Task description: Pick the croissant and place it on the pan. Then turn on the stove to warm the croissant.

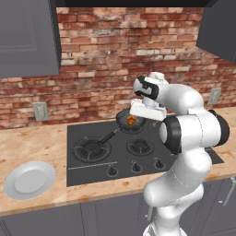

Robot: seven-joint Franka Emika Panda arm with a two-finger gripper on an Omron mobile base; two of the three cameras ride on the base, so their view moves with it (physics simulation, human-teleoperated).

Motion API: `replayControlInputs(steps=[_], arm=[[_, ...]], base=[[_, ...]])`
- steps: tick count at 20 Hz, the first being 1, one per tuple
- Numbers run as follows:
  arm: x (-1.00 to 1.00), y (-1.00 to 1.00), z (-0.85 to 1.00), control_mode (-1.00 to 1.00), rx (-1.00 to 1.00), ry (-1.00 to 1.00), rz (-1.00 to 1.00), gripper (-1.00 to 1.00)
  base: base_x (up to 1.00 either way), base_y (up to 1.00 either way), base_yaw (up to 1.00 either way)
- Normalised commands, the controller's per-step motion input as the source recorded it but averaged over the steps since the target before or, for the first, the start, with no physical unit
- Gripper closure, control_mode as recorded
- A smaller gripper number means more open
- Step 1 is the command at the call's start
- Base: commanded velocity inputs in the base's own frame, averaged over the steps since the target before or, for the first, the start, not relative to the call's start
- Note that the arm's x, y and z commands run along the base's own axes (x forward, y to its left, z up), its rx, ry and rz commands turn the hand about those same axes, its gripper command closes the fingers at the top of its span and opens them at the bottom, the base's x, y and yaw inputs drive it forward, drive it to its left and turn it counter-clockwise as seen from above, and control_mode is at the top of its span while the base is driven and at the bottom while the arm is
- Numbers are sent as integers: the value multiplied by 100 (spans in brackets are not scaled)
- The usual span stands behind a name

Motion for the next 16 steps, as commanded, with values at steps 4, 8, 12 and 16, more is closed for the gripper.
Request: replayControlInputs(steps=[4,8,12,16], arm=[[-60,-17,0,-100,-5,2,21,-100],[-40,-9,0,-100,-5,5,26,-100],[-22,-1,-10,-100,-1,3,28,-100],[-13,-1,-21,-100,0,0,27,-100]], base=[[0,0,0],[0,0,0],[0,0,0],[0,0,0]])
